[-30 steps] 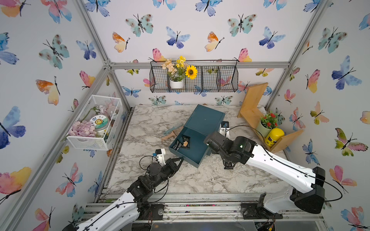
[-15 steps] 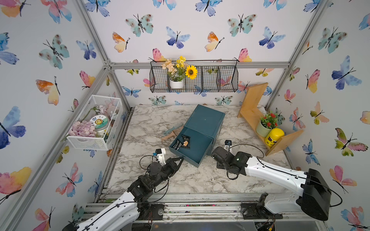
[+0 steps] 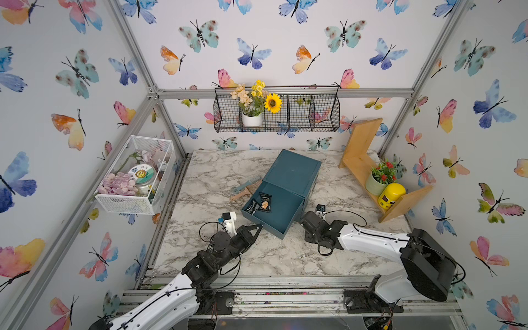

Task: Take the cookies out of the drawer
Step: Place the cookie at the center of the board, then pick up the cookie from the drawer.

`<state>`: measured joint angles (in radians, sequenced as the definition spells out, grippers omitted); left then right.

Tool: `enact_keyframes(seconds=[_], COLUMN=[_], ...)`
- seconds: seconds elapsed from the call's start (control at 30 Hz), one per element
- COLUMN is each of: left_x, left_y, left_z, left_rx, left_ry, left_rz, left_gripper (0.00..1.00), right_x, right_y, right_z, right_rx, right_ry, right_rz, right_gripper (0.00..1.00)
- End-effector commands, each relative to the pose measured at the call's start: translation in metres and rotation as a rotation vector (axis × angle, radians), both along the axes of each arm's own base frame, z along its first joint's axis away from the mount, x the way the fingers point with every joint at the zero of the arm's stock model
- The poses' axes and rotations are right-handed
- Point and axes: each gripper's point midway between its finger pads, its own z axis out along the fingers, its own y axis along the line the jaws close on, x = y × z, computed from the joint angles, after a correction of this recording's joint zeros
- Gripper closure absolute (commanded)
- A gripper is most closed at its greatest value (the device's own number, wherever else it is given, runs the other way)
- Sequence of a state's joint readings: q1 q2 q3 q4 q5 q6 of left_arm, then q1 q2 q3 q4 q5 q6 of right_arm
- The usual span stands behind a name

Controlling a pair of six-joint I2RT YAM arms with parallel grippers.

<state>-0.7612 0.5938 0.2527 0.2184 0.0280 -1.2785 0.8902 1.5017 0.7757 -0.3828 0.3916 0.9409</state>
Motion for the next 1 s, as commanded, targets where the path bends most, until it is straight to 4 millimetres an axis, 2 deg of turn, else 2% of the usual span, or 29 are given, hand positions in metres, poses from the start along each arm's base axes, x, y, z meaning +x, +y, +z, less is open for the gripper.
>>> enact_keyframes(seconds=[0.0, 0.13, 0.27, 0.4, 0.5, 0.63, 0.73, 0.83, 0.9, 0.97], left_x=[0.003, 0.003, 0.004, 0.004, 0.004, 0.003, 0.003, 0.003, 0.003, 0.003], left_y=[0.002, 0.002, 0.003, 0.002, 0.003, 0.002, 0.002, 0.002, 0.002, 0.002], left_z=[0.013, 0.013, 0.014, 0.013, 0.012, 0.013, 0.013, 0.013, 0.013, 0.013], left_rx=[-0.005, -0.005, -0.007, -0.006, -0.005, -0.008, -0.009, -0.007, -0.008, -0.009], left_ry=[-0.04, -0.04, -0.042, -0.043, -0.043, -0.044, -0.047, -0.047, -0.046, -0.046], left_rz=[0.018, 0.018, 0.021, 0.019, 0.019, 0.017, 0.017, 0.016, 0.015, 0.015], left_gripper=[1.0, 1.0, 1.0, 1.0, 1.0, 1.0, 1.0, 1.0, 1.0, 1.0], right_x=[0.002, 0.001, 0.0, 0.005, 0.014, 0.023, 0.023, 0.023, 0.027, 0.03], right_y=[0.001, -0.003, -0.011, -0.023, -0.019, 0.013, 0.049, 0.082, 0.097, 0.121], right_z=[-0.005, 0.0, 0.025, 0.078, 0.132, 0.203, 0.239, 0.261, 0.266, 0.263], right_rx=[-0.004, -0.018, -0.042, -0.063, -0.031, 0.085, 0.177, 0.246, 0.268, 0.271], right_ry=[0.005, 0.006, -0.018, -0.105, -0.214, -0.353, -0.396, -0.412, -0.384, -0.319], right_rz=[0.012, 0.009, 0.004, 0.012, 0.068, 0.234, 0.403, 0.532, 0.548, 0.56], right_gripper=[0.71, 0.56, 0.5, 0.48, 0.48, 0.51, 0.51, 0.52, 0.54, 0.54])
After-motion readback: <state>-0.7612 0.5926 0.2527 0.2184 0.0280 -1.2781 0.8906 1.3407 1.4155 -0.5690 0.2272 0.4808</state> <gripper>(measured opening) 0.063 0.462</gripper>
